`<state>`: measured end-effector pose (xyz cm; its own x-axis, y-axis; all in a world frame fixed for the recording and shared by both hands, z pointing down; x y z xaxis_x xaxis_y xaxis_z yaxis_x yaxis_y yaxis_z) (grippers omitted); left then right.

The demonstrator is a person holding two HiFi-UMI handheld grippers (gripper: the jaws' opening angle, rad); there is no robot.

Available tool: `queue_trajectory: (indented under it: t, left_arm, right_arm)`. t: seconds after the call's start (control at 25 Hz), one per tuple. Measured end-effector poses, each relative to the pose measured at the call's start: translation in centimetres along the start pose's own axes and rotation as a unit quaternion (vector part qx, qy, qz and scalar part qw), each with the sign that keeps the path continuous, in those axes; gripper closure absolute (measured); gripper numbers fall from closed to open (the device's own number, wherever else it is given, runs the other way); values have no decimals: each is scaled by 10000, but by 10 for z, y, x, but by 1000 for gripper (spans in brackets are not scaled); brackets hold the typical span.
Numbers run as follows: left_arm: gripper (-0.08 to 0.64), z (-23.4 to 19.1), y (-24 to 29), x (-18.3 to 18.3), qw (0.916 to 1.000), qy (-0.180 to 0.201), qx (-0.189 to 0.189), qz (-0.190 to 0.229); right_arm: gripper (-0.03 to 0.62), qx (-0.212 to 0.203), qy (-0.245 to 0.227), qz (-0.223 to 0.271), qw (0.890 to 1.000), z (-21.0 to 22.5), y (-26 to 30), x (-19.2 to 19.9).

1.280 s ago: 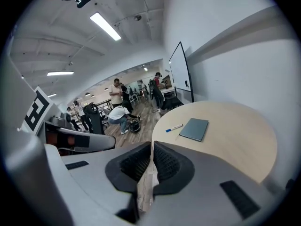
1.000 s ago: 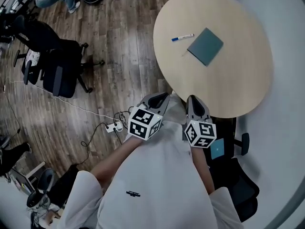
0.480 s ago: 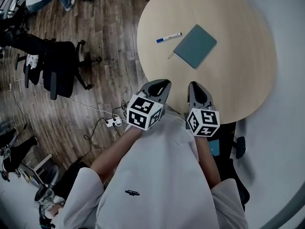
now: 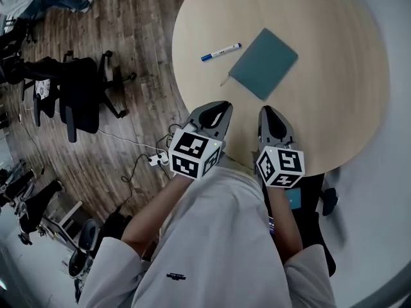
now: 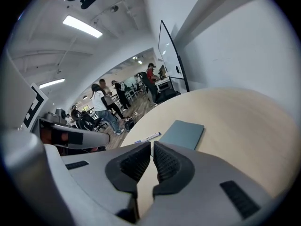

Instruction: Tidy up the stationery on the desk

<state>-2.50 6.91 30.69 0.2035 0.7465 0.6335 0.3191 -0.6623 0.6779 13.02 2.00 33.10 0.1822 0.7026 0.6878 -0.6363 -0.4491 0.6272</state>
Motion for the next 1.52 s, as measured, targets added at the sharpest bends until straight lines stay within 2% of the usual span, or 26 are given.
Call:
queue_trajectory:
  t: [0.32,0.64,1.04,1.12,1.16,1.2,1.24,1.4,1.52]
  left_arm:
    - [528,-19,50,-5,9993,192,65,-321]
    - [528,-50,120,-17,9994,89,-6,-335]
    - [526,-81,171,-15,9971,414,-275,-575]
    - [489,-86,182,-11,9962,457,-301,-673]
    - [429,-88,189,-8,9957,459,-283,-751]
    - [410,-91,195,-5,9952,440,-255,-834]
    - [398,-95,202,-2,9948,407,-230,-908]
    - [383,-104,218,10,9927,354,-246,-1124]
    - [383,-105,229,19,9918,169,-96,-1260]
  right_arm:
    - [548,225,180,-146,9995,24,35,-2]
    - [548,337,472,-371,9976,62,81,9]
    - [546,516,776,-544,9942,86,121,19]
    - [543,560,872,-608,9928,92,127,22]
    - [512,551,948,-649,9918,96,130,24]
    - [449,533,1039,-691,9908,99,135,27]
    - [426,531,1133,-726,9895,102,140,29]
    - [407,749,1284,-855,9852,114,154,38]
    - [407,899,1261,-940,9835,120,159,41]
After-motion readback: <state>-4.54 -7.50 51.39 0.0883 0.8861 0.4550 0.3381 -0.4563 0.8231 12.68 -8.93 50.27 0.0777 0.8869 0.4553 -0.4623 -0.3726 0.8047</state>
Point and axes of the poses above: the fingertips, and each gripper's own axes: y forward along the fingers, z to its right, x out of its underside, the point moved 7 cm from there along -y, backward along the fingers, and after that the axes turned 3 degrees about -z, right-handed, at the moved point
